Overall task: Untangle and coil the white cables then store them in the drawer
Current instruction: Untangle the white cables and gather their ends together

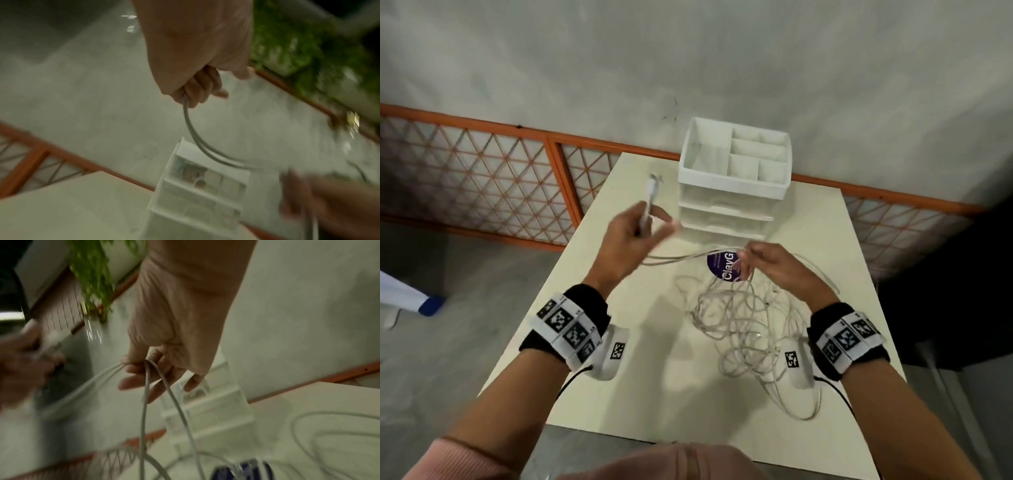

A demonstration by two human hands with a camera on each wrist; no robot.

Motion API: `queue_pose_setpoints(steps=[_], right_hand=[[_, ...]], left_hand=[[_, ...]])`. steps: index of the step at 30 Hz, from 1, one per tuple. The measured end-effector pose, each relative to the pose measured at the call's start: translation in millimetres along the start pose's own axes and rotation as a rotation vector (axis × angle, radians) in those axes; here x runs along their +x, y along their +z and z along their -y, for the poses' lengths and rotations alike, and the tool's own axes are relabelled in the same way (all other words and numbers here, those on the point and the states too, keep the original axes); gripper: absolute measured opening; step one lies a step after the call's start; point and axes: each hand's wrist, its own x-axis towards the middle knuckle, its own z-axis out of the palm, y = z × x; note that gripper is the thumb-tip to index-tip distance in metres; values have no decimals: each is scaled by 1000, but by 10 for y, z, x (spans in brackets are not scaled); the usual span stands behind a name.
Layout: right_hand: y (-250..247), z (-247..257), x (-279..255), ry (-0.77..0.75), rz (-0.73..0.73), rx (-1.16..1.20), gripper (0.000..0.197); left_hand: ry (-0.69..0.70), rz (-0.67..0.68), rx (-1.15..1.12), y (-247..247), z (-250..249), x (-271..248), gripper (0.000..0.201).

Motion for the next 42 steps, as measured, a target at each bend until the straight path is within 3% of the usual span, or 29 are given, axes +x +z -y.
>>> queue_pose_setpoints(steps=[2, 5, 10, 14, 16, 20, 22, 24, 26, 28, 31, 33, 36, 38, 42], right_hand=[[-85, 280, -7, -47, -30, 54, 27], [-131, 655, -2, -124, -61, 52, 27], [-215, 598, -34, -128, -64, 128, 23], [-99, 76, -130, 52, 125, -22, 27], [-41, -193, -197, 115, 136, -54, 27], [-131, -345, -265, 159, 80, -32, 22], [-226, -257, -247, 115, -12, -31, 22], [-328, -97, -221, 78, -124, -51, 25], [-390, 95, -190, 74, -166, -154, 25], [-393, 295, -157, 77, -111, -293, 26], [-340, 627, -107, 23, 5, -315, 26], [-351, 813, -87, -20, 37, -256, 27], [-415, 930, -116, -47, 57, -163, 27], [-420, 831, -155, -31, 72, -76, 25], [-304, 288, -204, 34, 79, -46, 21]], left_hand=[[-13, 200, 204, 143, 73, -44, 31], [-26, 256, 253, 342, 33, -42, 18], [51, 84, 118, 322, -136, 111, 23], [104, -98, 0, 200, -285, 257, 19], [91, -217, -68, 116, -281, 333, 18], [-71, -322, 238, 57, 11, 338, 23], [-245, -275, 513, 40, 195, 269, 22], [-407, -176, 662, 56, 311, 166, 41], [-331, -177, 602, 123, 304, 96, 54], [-149, -134, 369, 260, 180, 48, 43], [-61, 219, -39, 545, -119, -5, 34], [-29, 354, -98, 677, -194, 24, 30], [5, 408, -71, 707, -160, 103, 15], [49, 420, 18, 672, -161, 174, 17], [165, 157, -7, 548, -283, 296, 38]])
